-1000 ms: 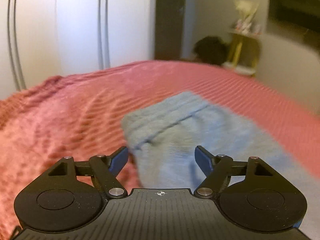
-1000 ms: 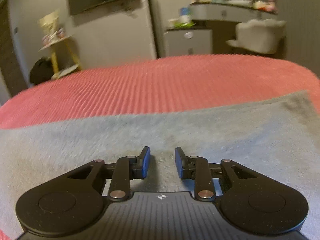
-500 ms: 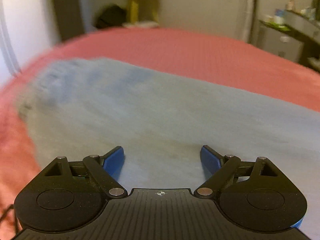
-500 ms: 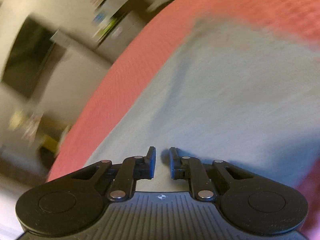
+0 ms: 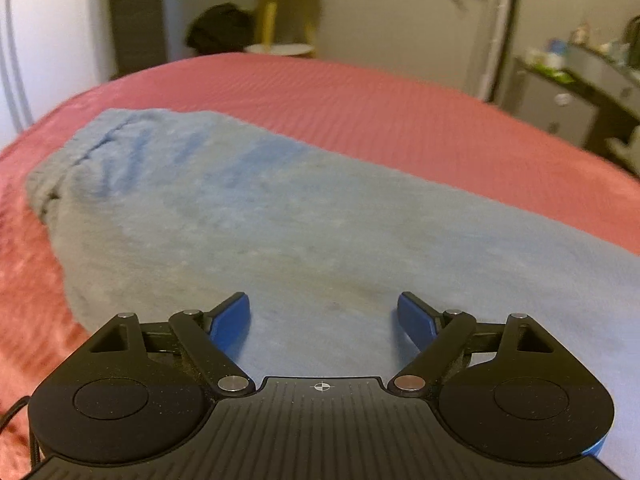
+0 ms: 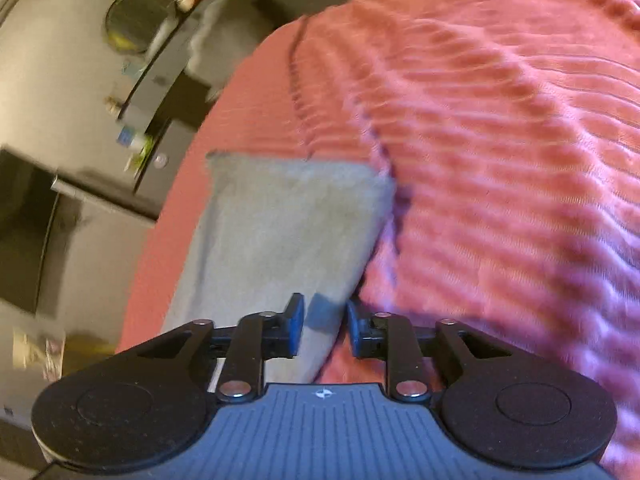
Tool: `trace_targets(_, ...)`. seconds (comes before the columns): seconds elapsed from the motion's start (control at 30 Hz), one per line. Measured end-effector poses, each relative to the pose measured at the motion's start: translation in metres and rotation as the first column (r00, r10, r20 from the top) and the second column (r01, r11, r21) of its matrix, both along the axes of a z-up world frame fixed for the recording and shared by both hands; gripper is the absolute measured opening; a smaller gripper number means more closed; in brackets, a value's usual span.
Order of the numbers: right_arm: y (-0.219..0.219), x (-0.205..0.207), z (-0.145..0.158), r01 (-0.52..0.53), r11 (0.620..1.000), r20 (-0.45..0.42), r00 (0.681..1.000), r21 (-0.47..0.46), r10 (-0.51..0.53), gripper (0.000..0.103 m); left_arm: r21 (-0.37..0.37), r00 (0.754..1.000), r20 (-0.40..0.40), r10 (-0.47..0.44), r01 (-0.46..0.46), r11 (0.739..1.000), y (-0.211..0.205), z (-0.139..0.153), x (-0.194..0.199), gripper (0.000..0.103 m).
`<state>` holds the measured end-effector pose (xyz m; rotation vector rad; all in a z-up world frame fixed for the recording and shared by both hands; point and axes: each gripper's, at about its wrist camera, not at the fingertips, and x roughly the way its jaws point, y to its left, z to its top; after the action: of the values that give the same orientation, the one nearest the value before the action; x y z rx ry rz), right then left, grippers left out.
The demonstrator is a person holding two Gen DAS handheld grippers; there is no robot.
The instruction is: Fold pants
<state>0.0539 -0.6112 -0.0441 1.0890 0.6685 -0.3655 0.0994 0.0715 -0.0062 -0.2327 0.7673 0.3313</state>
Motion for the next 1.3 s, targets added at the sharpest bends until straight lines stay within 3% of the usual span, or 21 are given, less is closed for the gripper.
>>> trace_targets(0.1, -0.011, 0.003, 0.006, 0.062, 0.998, -0.018, 0.998, -0.017, -0.062, 0.031, -0.058, 1.0, 0.01, -0.03, 0.03, 0.998, -0.007, 0.0, -0.007, 0.087)
trace_targets(0.17, -0.012, 0.003, 0.012, 0.099, 0.993, -0.002, 0.995, -0.06, -0.1, 0.046, -0.073, 0.998, -0.002, -0.065, 0.064, 0.995, -0.014, -0.004, -0.007, 0.087)
trace_targets(0.37, -0.024, 0.015, -0.001, 0.07, 0.998, 0.037, 0.997, -0.002, -0.07, 0.047, 0.064, 0.979, -0.033, -0.202, 0.204, 0.977, -0.044, -0.012, 0.001, 0.087)
trace_targets(0.4, -0.025, 0.018, -0.001, 0.07, 0.998, 0.042, 0.997, -0.003, -0.07, 0.045, 0.066, 0.976, -0.032, -0.215, 0.217, 0.974, -0.046, -0.012, 0.0, 0.087)
trace_targets(0.47, -0.021, 0.015, -0.001, 0.065, 0.998, 0.063, 0.996, -0.023, -0.063, 0.016, 0.053, 0.971, -0.027, -0.236, 0.237, 0.97, -0.049, -0.009, -0.003, 0.087)
trace_targets(0.6, -0.011, 0.024, 0.007, 0.004, 0.99, 0.122, 0.992, -0.14, 0.014, 0.017, 0.027, 0.97, -0.014, -0.242, 0.242, 0.97, -0.049, -0.007, -0.004, 0.088)
trace_targets(0.63, -0.01, 0.025, 0.008, -0.009, 0.988, 0.138, 0.99, -0.153, 0.03, 0.022, 0.023, 0.971, -0.019, -0.24, 0.24, 0.97, -0.047, -0.008, -0.003, 0.088)
trace_targets(0.77, -0.013, 0.037, 0.007, -0.001, 0.99, 0.095, 0.995, -0.141, 0.015, 0.032, 0.034, 0.968, -0.031, -0.251, 0.252, 0.967, -0.048, -0.009, -0.002, 0.088)
trace_targets(0.83, -0.013, 0.039, 0.007, -0.001, 0.989, 0.079, 0.997, -0.149, 0.013, 0.029, 0.033, 0.966, -0.031, -0.258, 0.259, 0.965, -0.049, -0.009, -0.003, 0.088)
trace_targets(0.87, -0.013, 0.039, 0.007, -0.006, 0.987, 0.075, 0.997, -0.159, 0.018, 0.016, 0.029, 0.965, -0.028, -0.262, 0.263, 0.964, -0.049, -0.009, -0.003, 0.088)
trace_targets(1.0, 0.001, 0.046, 0.027, -0.021, 0.959, 0.037, 0.999, -0.284, 0.032, 0.011, 0.065, 0.968, -0.049, -0.247, 0.25, 0.966, -0.049, -0.011, 0.0, 0.09)
trace_targets(1.07, 0.023, 0.049, 0.049, -0.051, 0.924, 0.056, 0.995, -0.379, 0.079, 0.01, 0.077, 0.972, -0.052, -0.227, 0.231, 0.97, -0.048, -0.012, 0.0, 0.09)
trace_targets(1.17, 0.084, 0.061, 0.091, -0.172, 0.814, 0.112, 0.954, -0.554, 0.278, 0.008, 0.043, 0.977, -0.038, -0.209, 0.211, 0.977, -0.041, -0.009, -0.001, 0.087)
trace_targets(1.23, 0.134, 0.07, 0.11, -0.298, 0.733, 0.125, 0.878, -0.612, 0.461, 0.008, 0.032, 0.979, -0.025, -0.202, 0.203, 0.979, -0.038, -0.007, -0.003, 0.087)
trace_targets(1.3, 0.192, 0.077, 0.117, -0.44, 0.619, 0.093, 0.762, -0.651, 0.64, 0.009, 0.01, 0.98, -0.005, -0.201, 0.201, 0.979, -0.035, -0.003, -0.006, 0.086)
